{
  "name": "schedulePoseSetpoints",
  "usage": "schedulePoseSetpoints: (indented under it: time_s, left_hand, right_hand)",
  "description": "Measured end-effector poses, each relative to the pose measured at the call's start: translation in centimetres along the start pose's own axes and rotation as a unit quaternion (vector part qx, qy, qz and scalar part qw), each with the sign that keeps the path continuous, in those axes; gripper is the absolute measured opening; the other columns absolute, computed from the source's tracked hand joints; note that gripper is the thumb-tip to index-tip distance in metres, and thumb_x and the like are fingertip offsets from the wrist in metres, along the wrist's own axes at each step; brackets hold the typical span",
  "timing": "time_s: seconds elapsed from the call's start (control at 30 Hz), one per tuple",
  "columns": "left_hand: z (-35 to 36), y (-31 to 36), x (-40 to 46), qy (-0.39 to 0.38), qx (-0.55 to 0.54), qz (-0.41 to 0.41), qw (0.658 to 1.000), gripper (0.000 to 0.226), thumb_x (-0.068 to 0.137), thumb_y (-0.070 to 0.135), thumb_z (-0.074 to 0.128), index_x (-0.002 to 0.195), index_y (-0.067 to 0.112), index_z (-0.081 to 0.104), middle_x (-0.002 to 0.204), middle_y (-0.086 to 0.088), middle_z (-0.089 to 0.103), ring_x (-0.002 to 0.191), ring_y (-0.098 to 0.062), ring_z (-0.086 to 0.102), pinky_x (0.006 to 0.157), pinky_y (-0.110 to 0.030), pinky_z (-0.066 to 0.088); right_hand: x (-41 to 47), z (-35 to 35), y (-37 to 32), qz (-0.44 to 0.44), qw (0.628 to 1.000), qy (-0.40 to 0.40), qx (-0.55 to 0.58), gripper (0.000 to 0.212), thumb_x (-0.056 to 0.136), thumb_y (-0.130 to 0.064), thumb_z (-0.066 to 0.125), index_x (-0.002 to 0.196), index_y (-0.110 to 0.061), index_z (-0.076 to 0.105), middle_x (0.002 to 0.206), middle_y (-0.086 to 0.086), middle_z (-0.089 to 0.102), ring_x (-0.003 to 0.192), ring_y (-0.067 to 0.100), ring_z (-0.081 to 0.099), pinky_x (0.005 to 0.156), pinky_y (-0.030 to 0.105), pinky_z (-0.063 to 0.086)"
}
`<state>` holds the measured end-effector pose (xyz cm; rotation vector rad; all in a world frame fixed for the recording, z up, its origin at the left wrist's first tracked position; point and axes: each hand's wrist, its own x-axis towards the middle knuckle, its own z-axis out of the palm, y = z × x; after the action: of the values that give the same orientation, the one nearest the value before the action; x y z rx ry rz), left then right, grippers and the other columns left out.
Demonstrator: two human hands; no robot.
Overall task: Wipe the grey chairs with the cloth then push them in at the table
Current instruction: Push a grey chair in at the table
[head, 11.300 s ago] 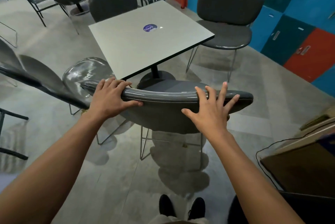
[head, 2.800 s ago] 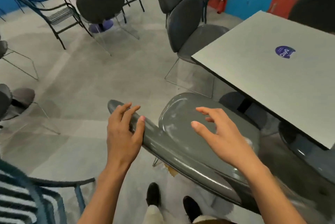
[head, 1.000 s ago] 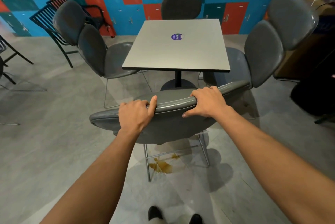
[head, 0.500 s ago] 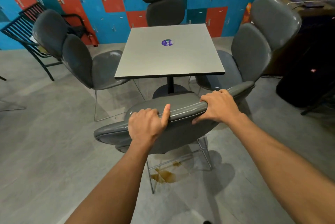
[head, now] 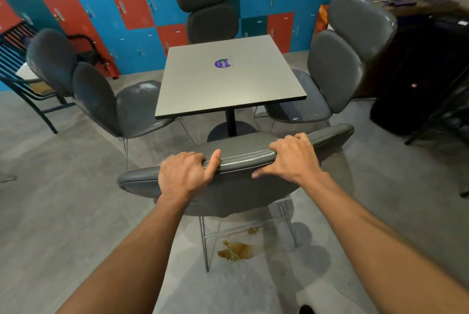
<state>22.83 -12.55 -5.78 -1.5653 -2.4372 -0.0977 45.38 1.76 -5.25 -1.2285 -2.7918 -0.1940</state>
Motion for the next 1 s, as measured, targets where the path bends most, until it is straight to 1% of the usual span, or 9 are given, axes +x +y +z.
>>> schedulePoseSetpoints:
  time_s: [0.13, 0.27, 0.4, 0.5, 0.6, 0.7, 0.77, 0.9, 1.0]
  left_hand:
    - [0.2, -1.0, 1.0, 0.017, 0.001, 0.016, 1.0, 0.086, 0.097, 0.073, 0.007, 0.059, 0.019, 0.063, 0.057, 0.003, 0.056, 0.058, -0.021, 0.057, 0.055, -0.031, 0.043]
    - [-0.1, 0.1, 3.0, 0.026, 0.001, 0.035, 0.999, 0.082, 0.099, 0.07, 0.014, 0.057, 0.019, 0.061, 0.055, 0.002, 0.055, 0.055, -0.02, 0.055, 0.054, -0.031, 0.044]
    - [1.0, -1.6, 4.8, 0.024, -0.001, 0.025, 0.999, 0.08, 0.1, 0.067, 0.017, 0.058, 0.018, 0.064, 0.056, 0.002, 0.057, 0.055, -0.02, 0.055, 0.053, -0.031, 0.044]
    - [1.6, -2.2, 6.8, 0.037, -0.002, 0.021, 0.999, 0.079, 0.099, 0.065, 0.016, 0.059, 0.018, 0.064, 0.056, 0.002, 0.057, 0.055, -0.021, 0.055, 0.053, -0.031, 0.045]
    - [1.8, -1.9, 8.2, 0.044, -0.005, 0.013, 0.999, 0.075, 0.099, 0.061, 0.018, 0.054, 0.018, 0.06, 0.053, 0.002, 0.054, 0.051, -0.02, 0.051, 0.051, -0.03, 0.042]
    - [2.1, -2.2, 8.3, 0.067, -0.026, 0.02, 0.997, 0.067, 0.099, 0.054, 0.025, 0.049, 0.019, 0.052, 0.05, 0.003, 0.047, 0.047, -0.021, 0.044, 0.049, -0.031, 0.039]
    - [1.9, -2.0, 8.4, 0.07, -0.034, 0.015, 0.997, 0.064, 0.099, 0.052, 0.028, 0.049, 0.019, 0.05, 0.049, 0.004, 0.042, 0.046, -0.021, 0.041, 0.05, -0.031, 0.039]
    - [1.5, -1.7, 8.0, 0.048, -0.027, 0.004, 0.998, 0.062, 0.099, 0.049, 0.03, 0.053, 0.018, 0.057, 0.053, 0.003, 0.051, 0.051, -0.022, 0.045, 0.056, -0.032, 0.034]
    - [1.3, -1.8, 7.1, 0.043, -0.043, 0.003, 0.998, 0.058, 0.099, 0.045, 0.031, 0.052, 0.018, 0.052, 0.055, 0.001, 0.054, 0.052, -0.022, 0.047, 0.059, -0.034, 0.038]
  right_hand:
    - [0.4, -0.2, -0.8, 0.009, 1.0, -0.002, 0.004, 0.09, 0.055, -0.106, 0.032, 0.086, -0.028, 0.062, 0.087, -0.007, 0.067, 0.088, 0.017, 0.06, 0.093, 0.041, 0.039]
    - [1.9, -0.2, 0.9, 0.035, 0.999, -0.008, 0.019, 0.099, 0.05, -0.108, 0.026, 0.093, -0.028, 0.067, 0.088, -0.008, 0.068, 0.089, 0.016, 0.06, 0.094, 0.039, 0.04]
    - [3.1, 0.3, -0.4, 0.033, 0.999, 0.004, 0.011, 0.088, 0.053, -0.108, 0.03, 0.081, -0.029, 0.058, 0.081, -0.01, 0.062, 0.079, 0.015, 0.05, 0.085, 0.038, 0.037]
    - [4.8, 0.1, -0.6, 0.034, 0.999, 0.001, 0.007, 0.084, 0.055, -0.108, 0.03, 0.078, -0.03, 0.052, 0.08, -0.01, 0.058, 0.078, 0.015, 0.046, 0.084, 0.039, 0.037]
    - [6.1, 0.0, 0.1, 0.034, 0.999, -0.009, 0.006, 0.086, 0.055, -0.109, 0.029, 0.082, -0.031, 0.053, 0.08, -0.011, 0.053, 0.078, 0.014, 0.046, 0.084, 0.038, 0.04]
    - [6.6, 0.5, 0.2, 0.018, 1.0, -0.004, -0.014, 0.094, 0.055, -0.11, 0.023, 0.089, -0.03, 0.062, 0.083, -0.01, 0.062, 0.079, 0.014, 0.055, 0.082, 0.037, 0.043]
    - [7.0, 0.4, 0.3, 0.013, 1.0, -0.002, -0.015, 0.096, 0.056, -0.109, 0.023, 0.092, -0.03, 0.064, 0.087, -0.01, 0.065, 0.082, 0.015, 0.057, 0.081, 0.035, 0.043]
    - [6.6, 0.1, 0.0, 0.011, 1.0, -0.013, -0.002, 0.095, 0.056, -0.109, 0.027, 0.094, -0.03, 0.063, 0.091, -0.01, 0.066, 0.08, 0.015, 0.052, 0.078, 0.035, 0.037]
    - [5.9, -0.3, -0.5, 0.012, 0.999, -0.025, 0.019, 0.096, 0.055, -0.108, 0.032, 0.098, -0.029, 0.066, 0.091, -0.009, 0.065, 0.084, 0.017, 0.057, 0.082, 0.037, 0.039]
